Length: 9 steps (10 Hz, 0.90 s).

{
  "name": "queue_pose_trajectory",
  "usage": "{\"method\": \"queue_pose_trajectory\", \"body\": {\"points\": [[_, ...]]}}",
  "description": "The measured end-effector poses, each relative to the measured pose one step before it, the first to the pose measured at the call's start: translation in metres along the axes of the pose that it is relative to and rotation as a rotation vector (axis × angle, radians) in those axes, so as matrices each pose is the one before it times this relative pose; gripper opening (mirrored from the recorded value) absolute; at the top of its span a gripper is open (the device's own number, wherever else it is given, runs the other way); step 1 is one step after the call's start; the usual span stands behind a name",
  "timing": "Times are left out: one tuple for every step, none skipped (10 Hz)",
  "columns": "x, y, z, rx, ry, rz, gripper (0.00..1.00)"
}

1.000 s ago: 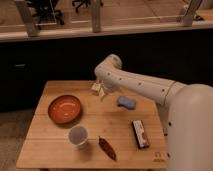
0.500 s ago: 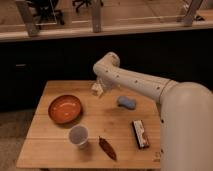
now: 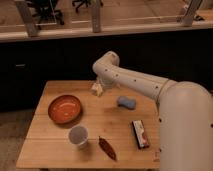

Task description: Move the arm in a circular motion

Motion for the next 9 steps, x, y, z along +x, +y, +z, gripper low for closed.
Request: {"method": "queue_pose_trajectory", "body": {"points": [[0.00069,0.00018,0.00024,0.00042,-0.00036,0.00349,0.8],[0.00005,0.00036,0.00019,0.00069,-0.00165,0.00206,0.8],[-0.00005,0.00097,0.00032,0.00183,-0.00252,0.00444,0.8],[-0.00102,0.00001,0.00055,-0.00013,-0.00263,0.00303,0.8],[-0.00052,-0.00069,0.0001,-0.00096,0.00007,0.00301,0.8],[0.00016,-0.00062,-0.00027,-0.00041,-0.0001,0.00167,0.8],[0.00064,-0.001,-0.00034,0.00158,0.00035,0.00122,0.8],[0.00001,0.00017,-0.00014,-0.00023,-0.00037,0.00236,0.8],[-0.00015,-0.00005,0.0,-0.00015,-0.00107,0.00363,0.8]]}}
